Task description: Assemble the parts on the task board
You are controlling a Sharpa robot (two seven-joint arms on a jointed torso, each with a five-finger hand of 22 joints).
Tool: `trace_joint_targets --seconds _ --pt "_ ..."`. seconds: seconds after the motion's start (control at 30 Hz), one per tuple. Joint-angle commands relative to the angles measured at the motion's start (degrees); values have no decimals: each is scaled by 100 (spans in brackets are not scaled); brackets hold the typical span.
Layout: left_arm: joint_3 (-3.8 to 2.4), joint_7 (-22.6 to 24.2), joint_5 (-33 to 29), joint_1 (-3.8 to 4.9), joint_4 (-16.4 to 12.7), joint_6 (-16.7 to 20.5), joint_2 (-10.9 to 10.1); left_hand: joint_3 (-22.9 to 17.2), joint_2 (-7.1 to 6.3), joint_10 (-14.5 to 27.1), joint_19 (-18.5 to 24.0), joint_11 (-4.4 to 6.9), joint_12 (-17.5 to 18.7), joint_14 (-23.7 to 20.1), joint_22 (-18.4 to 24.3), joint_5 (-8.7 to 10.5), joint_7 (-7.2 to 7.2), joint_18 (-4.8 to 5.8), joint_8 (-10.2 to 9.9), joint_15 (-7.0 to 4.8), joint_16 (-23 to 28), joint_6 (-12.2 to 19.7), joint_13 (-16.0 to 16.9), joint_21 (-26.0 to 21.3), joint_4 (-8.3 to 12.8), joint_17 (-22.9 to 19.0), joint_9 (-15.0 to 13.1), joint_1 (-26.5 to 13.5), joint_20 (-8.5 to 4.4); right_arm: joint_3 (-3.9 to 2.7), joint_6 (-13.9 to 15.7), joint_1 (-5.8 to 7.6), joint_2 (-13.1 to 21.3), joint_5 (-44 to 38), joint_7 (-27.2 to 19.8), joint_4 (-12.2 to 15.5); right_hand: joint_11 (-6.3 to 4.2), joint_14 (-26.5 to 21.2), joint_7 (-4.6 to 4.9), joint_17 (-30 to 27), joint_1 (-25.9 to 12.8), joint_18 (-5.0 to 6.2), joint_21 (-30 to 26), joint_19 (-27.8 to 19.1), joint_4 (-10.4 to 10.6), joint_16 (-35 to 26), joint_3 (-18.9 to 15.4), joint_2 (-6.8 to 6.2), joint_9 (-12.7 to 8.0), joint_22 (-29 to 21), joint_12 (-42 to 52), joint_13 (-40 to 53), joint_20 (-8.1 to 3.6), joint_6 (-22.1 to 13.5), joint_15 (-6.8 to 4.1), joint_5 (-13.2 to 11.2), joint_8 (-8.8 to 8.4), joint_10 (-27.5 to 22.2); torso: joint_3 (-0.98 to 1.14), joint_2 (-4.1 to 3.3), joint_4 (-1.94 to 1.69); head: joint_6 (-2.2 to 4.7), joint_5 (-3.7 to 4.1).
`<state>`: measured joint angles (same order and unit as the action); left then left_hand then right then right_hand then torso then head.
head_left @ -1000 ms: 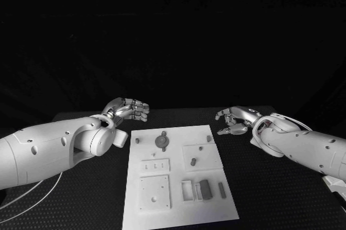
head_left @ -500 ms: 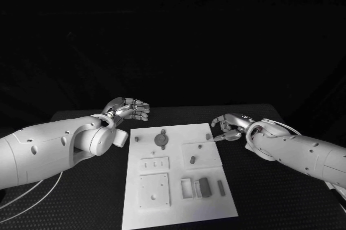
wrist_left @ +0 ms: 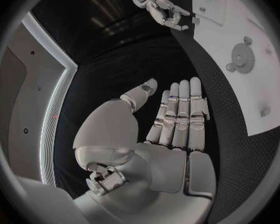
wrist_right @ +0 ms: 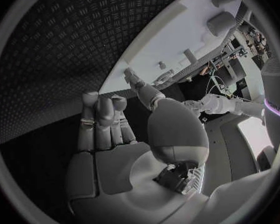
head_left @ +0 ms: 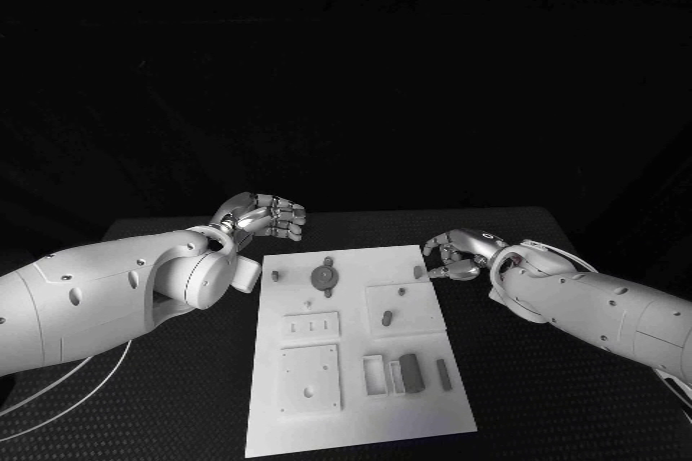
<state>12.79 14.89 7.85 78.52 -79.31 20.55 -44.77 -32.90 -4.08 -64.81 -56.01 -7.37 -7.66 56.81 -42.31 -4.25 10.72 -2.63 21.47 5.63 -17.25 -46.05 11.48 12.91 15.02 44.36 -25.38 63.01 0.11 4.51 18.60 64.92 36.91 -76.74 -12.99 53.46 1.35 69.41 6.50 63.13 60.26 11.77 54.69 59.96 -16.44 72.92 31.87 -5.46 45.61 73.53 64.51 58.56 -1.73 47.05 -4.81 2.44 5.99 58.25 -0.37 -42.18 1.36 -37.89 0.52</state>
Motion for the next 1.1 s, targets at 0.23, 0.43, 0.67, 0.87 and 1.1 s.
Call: trace_joint_targets --seconds 0.23,0.43,0.67,0.87,1.1 --pt "-5 70 -23 3 -42 -84 1 19 -34 -15 -22 -18 31 40 -8 37 14 -81 10 11 40 -7 7 -31 -19 10 1 -19 -10 5 -149 -81 -111 -92 -58 -62 -5 -39 118 -28 19 240 -20 -36 -17 -25 -38 105 -6 -7 -86 -86 12 680 4 19 41 -139 2 0 -2 -44 -9" --pt "-5 69 -23 3 -61 -79 -14 19 -36 -13 -22 -19 34 41 -9 37 15 -82 8 11 42 -4 8 -33 -18 12 2 -17 -11 8 -189 -92 -152 -102 -59 -84 -8 -40 115 -33 29 241 -20 -37 -20 -23 -49 100 -11 -6 -96 -97 14 690 1 19 38 -132 1 0 0 -65 -15" --pt "-6 64 -23 4 -77 -77 -26 18 -40 -10 -22 -20 39 42 -10 37 16 -83 6 10 45 0 9 -35 -17 15 3 -14 -11 11 -197 -118 -217 -104 -65 -128 -11 -47 113 -39 31 241 -22 -41 -13 -23 -59 117 -16 -6 -110 -111 19 704 -3 19 34 -130 2 2 1 -87 -35" --pt "-6 60 -23 5 -93 -73 -38 19 -42 -7 -23 -22 43 43 -11 38 18 -82 3 10 47 5 9 -36 -19 17 4 -15 -11 14 -206 -126 -254 -102 -71 -165 -7 -55 118 -49 -11 240 -24 -40 1 -19 -93 146 -35 -8 -125 -129 29 691 -1 19 6 -125 3 3 2 -98 -46" --pt "-6 53 -23 6 -104 -65 -49 20 -46 0 -25 -26 49 44 -13 38 23 -82 -3 10 51 14 9 -38 -21 21 6 -17 -11 18 -248 -135 -286 -98 -85 -204 -13 -59 110 -61 -48 245 -27 -37 16 -5 -90 314 -46 -10 -130 -144 38 740 -6 19 3 -117 3 5 4 -111 -53"
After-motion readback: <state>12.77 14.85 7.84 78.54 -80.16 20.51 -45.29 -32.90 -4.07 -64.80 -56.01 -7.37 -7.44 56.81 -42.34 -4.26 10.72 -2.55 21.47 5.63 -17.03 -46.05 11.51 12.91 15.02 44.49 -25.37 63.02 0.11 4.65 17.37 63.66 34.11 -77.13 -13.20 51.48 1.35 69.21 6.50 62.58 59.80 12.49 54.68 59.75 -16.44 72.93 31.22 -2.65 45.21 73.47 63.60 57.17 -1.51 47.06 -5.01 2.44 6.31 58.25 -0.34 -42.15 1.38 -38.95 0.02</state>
